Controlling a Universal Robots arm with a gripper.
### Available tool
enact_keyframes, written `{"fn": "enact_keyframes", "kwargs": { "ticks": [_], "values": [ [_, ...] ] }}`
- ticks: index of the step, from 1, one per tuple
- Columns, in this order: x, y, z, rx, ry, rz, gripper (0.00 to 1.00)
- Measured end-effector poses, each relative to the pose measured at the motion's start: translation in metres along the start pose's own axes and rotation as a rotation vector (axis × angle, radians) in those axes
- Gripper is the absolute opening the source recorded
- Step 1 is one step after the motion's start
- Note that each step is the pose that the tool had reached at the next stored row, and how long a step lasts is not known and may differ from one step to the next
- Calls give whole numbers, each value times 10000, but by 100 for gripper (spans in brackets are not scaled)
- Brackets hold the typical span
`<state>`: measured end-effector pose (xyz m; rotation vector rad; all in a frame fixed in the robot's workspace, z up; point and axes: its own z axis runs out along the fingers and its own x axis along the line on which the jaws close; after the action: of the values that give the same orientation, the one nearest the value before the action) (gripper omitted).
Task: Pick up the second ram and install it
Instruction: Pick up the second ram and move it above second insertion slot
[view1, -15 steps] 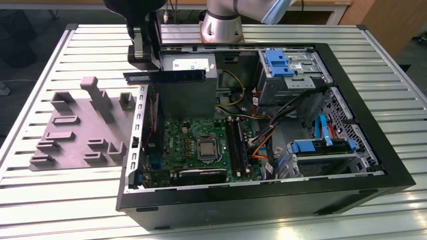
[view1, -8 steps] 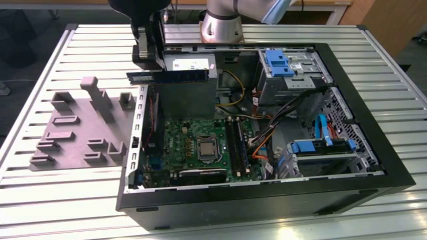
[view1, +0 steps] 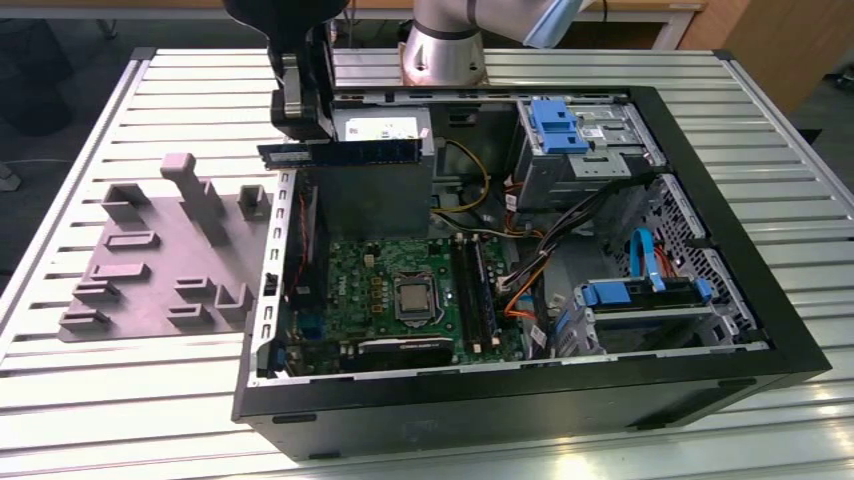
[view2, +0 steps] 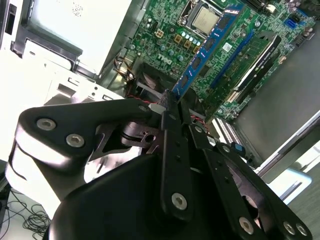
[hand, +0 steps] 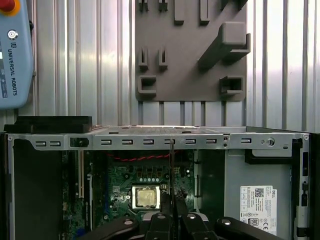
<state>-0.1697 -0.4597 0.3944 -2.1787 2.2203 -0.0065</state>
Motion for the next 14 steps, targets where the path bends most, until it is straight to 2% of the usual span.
{"fn": "enact_keyframes", "kwargs": {
  "ticks": [14],
  "values": [
    [-1, -83, 2, 0, 0, 0, 14]
  ]
}}
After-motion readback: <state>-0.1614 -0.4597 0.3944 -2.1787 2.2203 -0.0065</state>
